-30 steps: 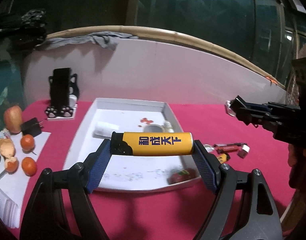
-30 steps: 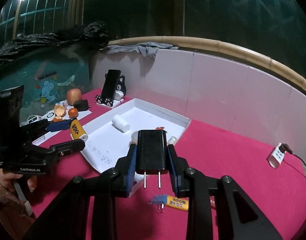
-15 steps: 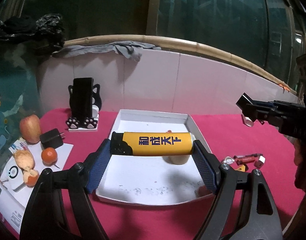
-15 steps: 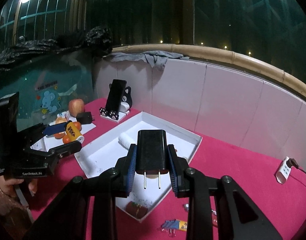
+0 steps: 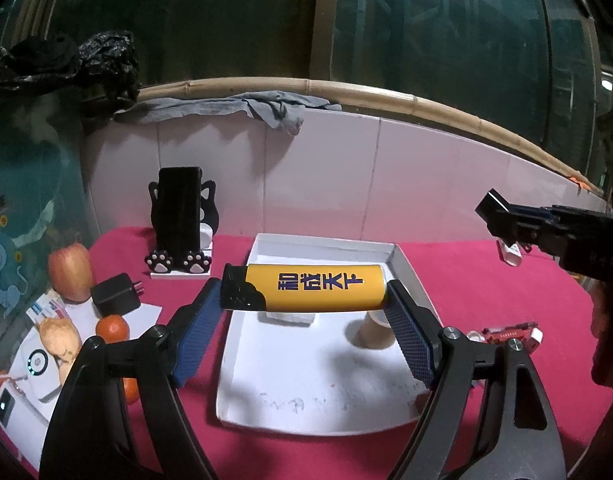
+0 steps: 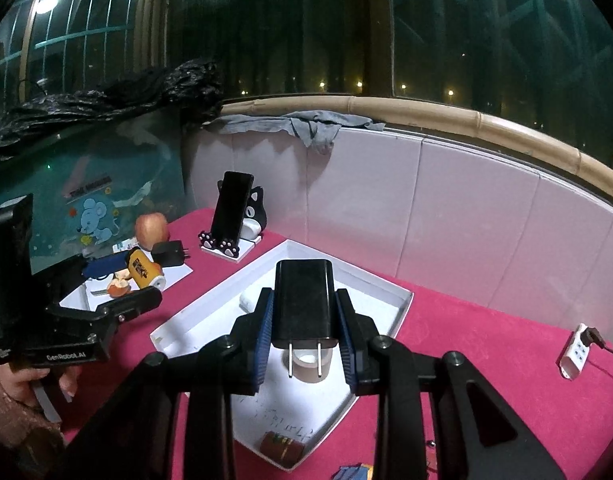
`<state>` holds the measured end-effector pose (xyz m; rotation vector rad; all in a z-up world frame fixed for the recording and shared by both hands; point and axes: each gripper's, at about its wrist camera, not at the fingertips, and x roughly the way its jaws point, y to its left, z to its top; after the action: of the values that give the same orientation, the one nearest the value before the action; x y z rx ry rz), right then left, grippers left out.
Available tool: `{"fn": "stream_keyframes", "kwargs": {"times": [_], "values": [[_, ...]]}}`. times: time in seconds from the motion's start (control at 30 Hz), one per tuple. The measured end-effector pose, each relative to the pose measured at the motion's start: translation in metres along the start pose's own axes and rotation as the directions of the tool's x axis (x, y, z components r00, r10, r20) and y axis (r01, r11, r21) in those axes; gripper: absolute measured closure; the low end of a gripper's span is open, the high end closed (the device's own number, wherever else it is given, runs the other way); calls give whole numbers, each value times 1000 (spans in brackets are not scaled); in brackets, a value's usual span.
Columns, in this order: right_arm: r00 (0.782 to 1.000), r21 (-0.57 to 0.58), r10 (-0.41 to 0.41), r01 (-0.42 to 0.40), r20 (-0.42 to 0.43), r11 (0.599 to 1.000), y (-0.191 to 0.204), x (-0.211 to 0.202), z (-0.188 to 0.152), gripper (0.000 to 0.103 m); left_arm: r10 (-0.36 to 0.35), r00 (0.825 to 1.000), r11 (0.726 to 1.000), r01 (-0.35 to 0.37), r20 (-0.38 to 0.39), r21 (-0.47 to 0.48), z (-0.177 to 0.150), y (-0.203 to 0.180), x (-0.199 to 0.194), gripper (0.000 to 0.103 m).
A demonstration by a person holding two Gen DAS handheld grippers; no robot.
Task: Organize rigid objects
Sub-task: 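Carry the yellow lighter and black plug over the white tray, then open left tool to drop the lighter while right tool releases the plug into the tray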
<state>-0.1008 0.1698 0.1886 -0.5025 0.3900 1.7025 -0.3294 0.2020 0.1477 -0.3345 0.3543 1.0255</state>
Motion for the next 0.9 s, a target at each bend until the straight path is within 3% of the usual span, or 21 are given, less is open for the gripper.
{"fn": "stream_keyframes", "kwargs": {"times": [0.37,0.53,0.77,0.9], "values": [[999,63,-14,16,-32,998,-13,32,18,74,47,996,997,-52,-71,-64,31,27,58,22],[997,129,0,9,-71,992,-21,62,19,74,51,989,994,-65,-139,-93,37,27,100,22],[983,179,-18,51,-181,982,-26,119,-4,74,62,975,993,-83,-214,-88,25,11,150,22],[971,223,-26,81,-238,971,-35,144,-21,74,69,957,990,-101,-281,-100,15,10,181,22]]}}
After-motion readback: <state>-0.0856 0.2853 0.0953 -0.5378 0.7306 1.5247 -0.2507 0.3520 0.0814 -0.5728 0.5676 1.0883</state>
